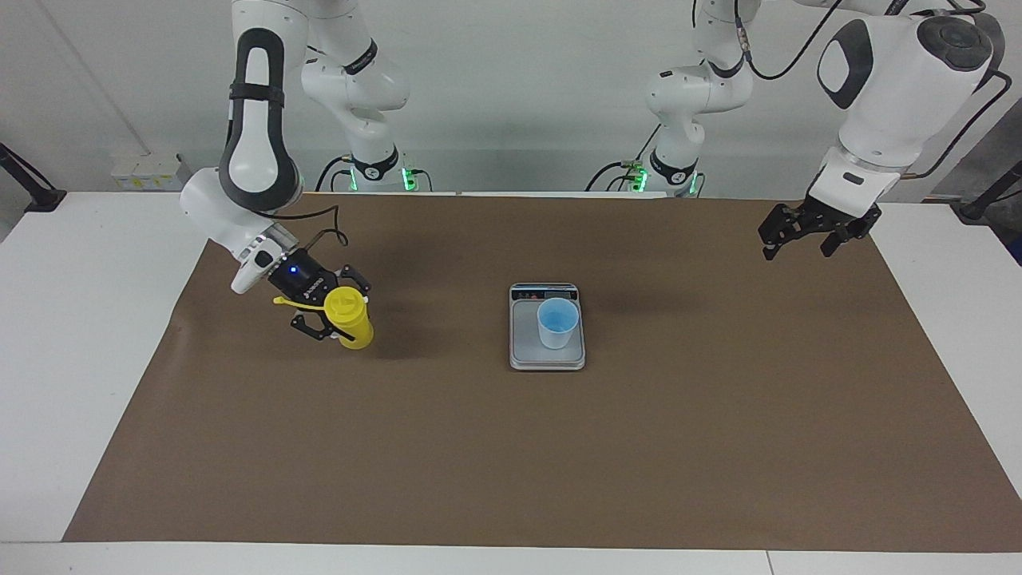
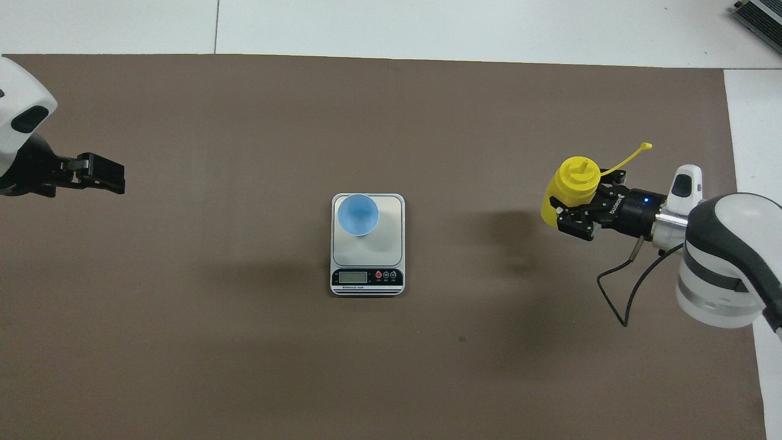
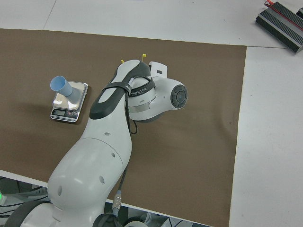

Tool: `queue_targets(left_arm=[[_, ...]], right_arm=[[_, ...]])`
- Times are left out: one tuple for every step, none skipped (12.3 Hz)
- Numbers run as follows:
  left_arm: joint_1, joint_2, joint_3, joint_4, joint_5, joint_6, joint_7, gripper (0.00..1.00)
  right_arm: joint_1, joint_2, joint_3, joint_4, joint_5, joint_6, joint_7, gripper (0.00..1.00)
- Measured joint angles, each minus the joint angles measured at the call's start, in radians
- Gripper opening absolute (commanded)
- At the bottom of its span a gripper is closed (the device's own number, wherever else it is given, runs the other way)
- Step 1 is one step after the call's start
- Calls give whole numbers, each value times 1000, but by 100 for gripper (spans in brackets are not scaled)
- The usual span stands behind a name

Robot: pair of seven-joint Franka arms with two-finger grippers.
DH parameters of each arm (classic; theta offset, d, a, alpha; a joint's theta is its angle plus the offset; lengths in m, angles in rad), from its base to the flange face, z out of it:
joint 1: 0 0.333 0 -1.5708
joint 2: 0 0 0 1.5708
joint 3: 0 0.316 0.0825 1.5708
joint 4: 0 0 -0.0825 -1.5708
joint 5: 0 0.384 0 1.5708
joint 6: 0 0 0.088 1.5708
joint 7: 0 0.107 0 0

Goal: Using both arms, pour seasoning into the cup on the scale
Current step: 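Lift the yellow bottle with the right gripper toward the cup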

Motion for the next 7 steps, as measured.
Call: queue_targets(left_arm=[[0, 0, 0, 0, 0, 0, 0, 100], [1, 0, 1, 0, 0, 0, 0, 100], [1, 0, 2, 0, 0, 0, 1, 100], [2, 0, 3, 0, 0, 0, 1, 100], [2, 0, 4, 0, 0, -1, 1, 100], [3, 0, 5, 0, 0, -1, 1, 100], [3, 0, 6, -1, 0, -1, 1, 100]], right_arm=[[10, -5, 0, 14, -55, 7, 54, 18], [22, -9, 0, 28, -109, 16, 107, 18], [37, -13, 0, 37, -147, 29, 150, 18], [58, -17, 0, 45, -192, 45, 200, 18], [82, -21, 0, 50, -246, 68, 249, 18], [109, -26, 1, 57, -318, 87, 312, 18], [132, -29, 1, 67, -390, 96, 373, 18]])
